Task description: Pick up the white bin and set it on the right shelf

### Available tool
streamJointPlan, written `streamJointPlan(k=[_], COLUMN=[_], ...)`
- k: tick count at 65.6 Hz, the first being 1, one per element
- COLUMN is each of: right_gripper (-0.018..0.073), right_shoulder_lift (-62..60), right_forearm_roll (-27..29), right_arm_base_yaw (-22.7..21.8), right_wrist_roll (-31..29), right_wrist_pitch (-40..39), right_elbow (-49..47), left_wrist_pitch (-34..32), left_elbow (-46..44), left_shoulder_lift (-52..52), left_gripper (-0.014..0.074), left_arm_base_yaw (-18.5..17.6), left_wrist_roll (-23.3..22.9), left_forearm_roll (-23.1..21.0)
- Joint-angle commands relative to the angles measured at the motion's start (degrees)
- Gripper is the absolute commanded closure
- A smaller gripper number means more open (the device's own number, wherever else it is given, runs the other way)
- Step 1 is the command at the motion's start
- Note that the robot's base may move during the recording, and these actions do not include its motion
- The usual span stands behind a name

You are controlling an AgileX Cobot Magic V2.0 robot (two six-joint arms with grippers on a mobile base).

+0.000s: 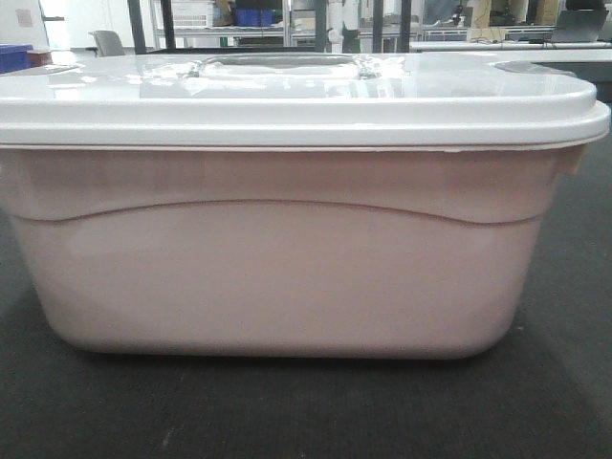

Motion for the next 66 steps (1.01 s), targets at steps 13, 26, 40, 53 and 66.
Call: streamJointPlan(k=[13, 26, 40, 53, 66], right_gripper=[0.0520, 0.0520, 0.0520, 0.0520, 0.0520], right_shoulder_lift=[-1.0, -1.0, -1.0, -1.0, -1.0], right_forearm_roll=[-0.2, -0.2, -0.2, -0.2, -0.2], right_arm_base_yaw=[-0.3, -0.3, -0.3, -0.3, -0.3], right_wrist_roll=[-0.4, -0.4, -0.4, -0.4, -0.4], right_wrist_pitch=[-4.9, -4.9, -4.9, -4.9, -4.9], right_elbow=[-0.1, -0.1, -0.1, -0.1, -0.1], left_wrist_pitch=[-5.2, -5.2, -5.2, -5.1, -5.1], left_elbow=[-0.1, -0.1, -0.1, -0.1, -0.1], left_shoulder_lift=[-0.6, -0.6, -0.6, -0.6, -0.6], left_gripper=[0.0713, 0.0713, 0.0713, 0.0713, 0.0713], left_arm_base_yaw=[0.0, 0.0, 0.0, 0.0, 0.0], left_wrist_roll=[-0.3, -0.3, -0.3, -0.3, -0.3], left_forearm_roll=[0.2, 0.2, 0.2, 0.2, 0.2])
